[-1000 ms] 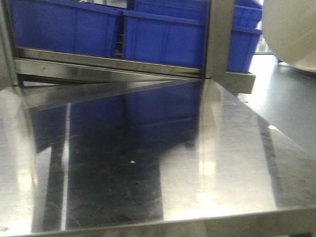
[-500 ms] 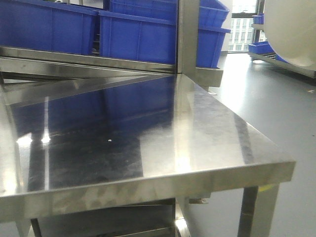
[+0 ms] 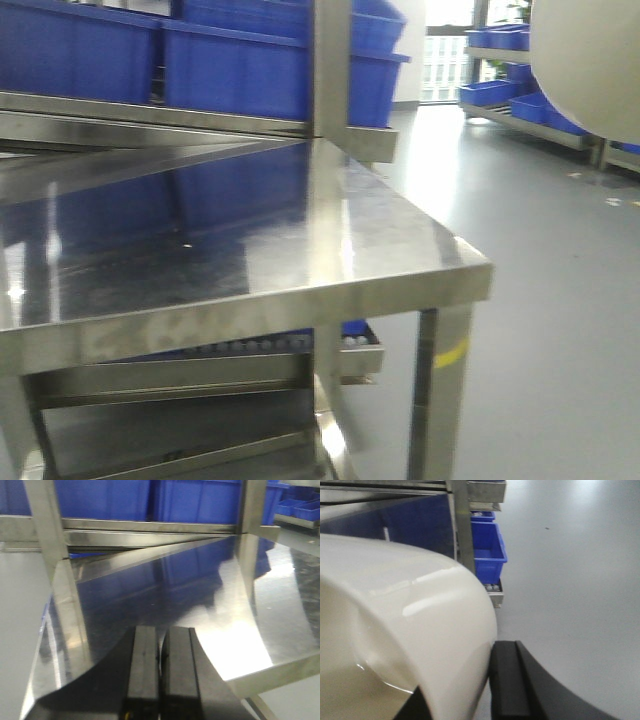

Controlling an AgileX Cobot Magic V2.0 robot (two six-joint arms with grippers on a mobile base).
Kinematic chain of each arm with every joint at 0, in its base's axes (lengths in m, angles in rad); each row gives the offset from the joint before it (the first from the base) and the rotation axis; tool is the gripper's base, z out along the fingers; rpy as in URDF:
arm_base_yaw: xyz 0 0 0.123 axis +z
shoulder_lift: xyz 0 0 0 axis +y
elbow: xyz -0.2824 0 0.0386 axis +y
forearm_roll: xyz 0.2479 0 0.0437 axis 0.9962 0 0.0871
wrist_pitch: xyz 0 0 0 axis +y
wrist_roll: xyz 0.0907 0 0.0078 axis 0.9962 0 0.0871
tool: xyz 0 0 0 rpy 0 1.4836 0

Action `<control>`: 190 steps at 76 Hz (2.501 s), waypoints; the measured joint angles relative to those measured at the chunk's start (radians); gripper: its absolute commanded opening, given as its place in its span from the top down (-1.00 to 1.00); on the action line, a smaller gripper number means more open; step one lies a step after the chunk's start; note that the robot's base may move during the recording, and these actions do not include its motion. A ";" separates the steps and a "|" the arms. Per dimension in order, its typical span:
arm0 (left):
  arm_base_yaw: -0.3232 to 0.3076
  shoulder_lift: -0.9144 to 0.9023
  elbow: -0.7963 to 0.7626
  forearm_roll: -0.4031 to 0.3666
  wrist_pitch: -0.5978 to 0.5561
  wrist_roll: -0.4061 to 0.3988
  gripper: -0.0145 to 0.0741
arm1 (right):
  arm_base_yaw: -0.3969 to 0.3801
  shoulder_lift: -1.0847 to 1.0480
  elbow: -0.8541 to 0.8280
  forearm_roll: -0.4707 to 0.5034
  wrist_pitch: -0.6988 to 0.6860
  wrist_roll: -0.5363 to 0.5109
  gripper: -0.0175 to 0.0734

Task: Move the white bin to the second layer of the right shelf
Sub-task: 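Turn the base away from the shelf holding the bin in the right gripper, then drive forward along the yellow floor line carrying the white bin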

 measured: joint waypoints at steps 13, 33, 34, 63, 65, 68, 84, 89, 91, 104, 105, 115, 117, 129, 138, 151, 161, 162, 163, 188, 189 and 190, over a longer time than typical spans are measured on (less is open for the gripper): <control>0.000 0.000 0.000 0.000 0.000 0.000 0.48 | 0.000 0.000 0.000 0.000 0.000 0.000 0.51; 0.000 0.000 0.000 0.000 0.000 0.000 0.48 | 0.000 -0.001 0.000 0.000 0.000 0.000 0.51; 0.000 0.000 0.000 0.000 0.000 0.000 0.48 | 0.000 -0.001 0.000 0.000 0.000 0.000 0.51; 0.000 0.000 0.000 0.000 0.000 0.000 0.48 | 0.000 -0.001 0.000 0.000 0.000 0.000 0.51; 0.000 0.000 0.000 0.000 0.000 0.000 0.48 | 0.000 -0.001 0.000 0.000 0.000 0.000 0.51; 0.000 0.000 0.000 0.000 0.000 0.000 0.48 | 0.000 -0.001 0.000 0.000 0.000 0.000 0.51; 0.000 0.000 0.000 0.000 0.000 0.000 0.48 | 0.000 -0.001 0.000 0.000 0.000 0.000 0.51; 0.000 0.000 0.000 0.000 0.000 0.000 0.48 | 0.000 -0.001 0.000 0.000 0.000 0.000 0.51; 0.000 0.000 0.000 0.000 0.000 0.000 0.48 | 0.000 -0.001 0.000 0.000 0.000 0.000 0.51; 0.000 0.000 0.000 0.000 0.000 0.000 0.48 | 0.000 -0.001 0.000 0.000 0.000 0.000 0.51; 0.000 0.000 0.000 0.000 0.000 0.000 0.48 | 0.000 -0.001 0.000 0.000 0.000 0.000 0.51; 0.000 0.000 0.000 0.000 0.000 0.000 0.48 | 0.000 -0.001 0.000 0.000 0.000 0.000 0.51; 0.000 0.000 0.000 0.000 0.000 0.000 0.48 | 0.000 -0.001 0.000 0.000 0.000 0.000 0.51; 0.000 0.000 0.000 0.000 0.000 0.000 0.48 | 0.000 -0.001 0.000 0.000 0.000 0.000 0.51; 0.000 0.000 0.000 0.000 0.000 0.000 0.48 | 0.000 -0.001 0.000 0.000 0.000 0.000 0.51; 0.000 0.000 0.000 0.000 0.000 0.000 0.48 | 0.000 -0.001 0.000 0.000 0.000 0.000 0.51; 0.000 0.000 0.000 0.000 0.000 0.000 0.48 | 0.000 -0.001 0.000 0.000 0.000 0.000 0.51; 0.000 0.000 0.000 0.000 0.000 0.000 0.48 | 0.000 -0.001 0.000 0.000 0.000 0.000 0.51; 0.000 0.000 0.000 0.000 0.000 0.000 0.48 | 0.000 -0.001 0.000 0.000 0.000 0.000 0.51; 0.000 0.000 0.000 0.000 0.000 0.000 0.48 | 0.000 -0.001 0.000 0.000 0.000 0.000 0.51; 0.000 0.000 0.000 0.000 0.000 0.000 0.48 | 0.000 -0.001 0.000 0.000 0.000 0.000 0.51; 0.000 0.000 0.000 0.000 0.000 0.000 0.48 | 0.000 -0.001 0.000 0.000 0.000 0.000 0.51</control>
